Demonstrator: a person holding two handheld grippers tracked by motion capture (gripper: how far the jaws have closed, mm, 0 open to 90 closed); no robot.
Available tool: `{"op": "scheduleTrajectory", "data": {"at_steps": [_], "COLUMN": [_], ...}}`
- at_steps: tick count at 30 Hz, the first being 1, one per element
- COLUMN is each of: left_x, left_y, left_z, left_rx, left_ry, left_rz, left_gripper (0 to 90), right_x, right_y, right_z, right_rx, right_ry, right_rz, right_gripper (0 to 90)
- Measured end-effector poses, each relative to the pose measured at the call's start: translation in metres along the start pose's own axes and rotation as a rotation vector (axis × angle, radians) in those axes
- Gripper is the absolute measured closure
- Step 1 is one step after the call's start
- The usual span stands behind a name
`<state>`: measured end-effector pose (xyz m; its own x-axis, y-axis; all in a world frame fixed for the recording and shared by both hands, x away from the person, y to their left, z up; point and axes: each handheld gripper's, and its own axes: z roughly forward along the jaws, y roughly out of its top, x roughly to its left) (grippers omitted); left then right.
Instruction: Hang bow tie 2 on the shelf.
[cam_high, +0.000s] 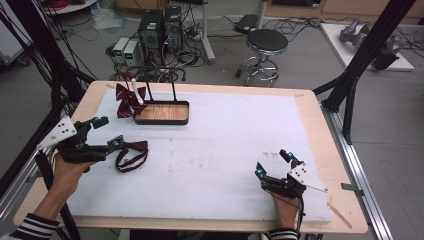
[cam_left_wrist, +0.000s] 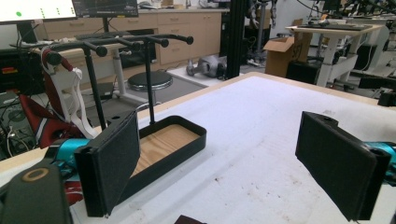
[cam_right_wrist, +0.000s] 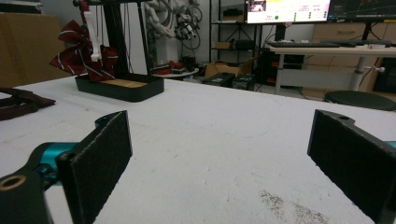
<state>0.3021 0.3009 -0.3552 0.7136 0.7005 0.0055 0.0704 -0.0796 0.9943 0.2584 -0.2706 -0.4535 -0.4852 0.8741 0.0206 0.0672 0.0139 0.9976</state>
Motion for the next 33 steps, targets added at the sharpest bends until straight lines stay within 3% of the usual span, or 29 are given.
{"op": "scheduleTrajectory", "data": {"at_steps": [13, 16, 19, 21, 25, 28, 33], "left_x": [0.005, 0.007, 0.009, 0.011, 0.018, 0.027, 0.034], "left_y": [0.005, 0.005, 0.004, 0.003, 0.001, 0.0, 0.001], "left_z": [-0.004, -0.002, 0.002, 0.003, 0.009, 0.014, 0.02], "left_rx": [0.073, 0.119, 0.19, 0.205, 0.28, 0.355, 0.413], "left_ry": [0.009, 0.006, 0.004, 0.004, -0.003, -0.037, -0.058], "left_rz": [0.019, 0.012, 0.046, 0.048, 0.053, 0.063, 0.086], "left_gripper": [14.6, 14.8, 15.6, 16.5, 16.5, 17.0, 19.4], "right_x": [0.0, 0.0, 0.0, 0.0, 0.0, 0.0, 0.0], "right_y": [0.0, 0.0, 0.0, 0.0, 0.0, 0.0, 0.0], "right_z": [0.0, 0.0, 0.0, 0.0, 0.0, 0.0, 0.0], "right_rx": [0.002, 0.001, 0.0, -0.001, 0.0, 0.0, 0.001], "right_ry": [0.001, 0.002, 0.002, 0.002, 0.001, 0.003, 0.002], "right_rz": [0.008, 0.007, 0.002, 0.001, 0.003, 0.005, 0.002], "right_gripper": [5.6, 5.6, 5.6, 5.6, 5.6, 5.6, 5.6]}}
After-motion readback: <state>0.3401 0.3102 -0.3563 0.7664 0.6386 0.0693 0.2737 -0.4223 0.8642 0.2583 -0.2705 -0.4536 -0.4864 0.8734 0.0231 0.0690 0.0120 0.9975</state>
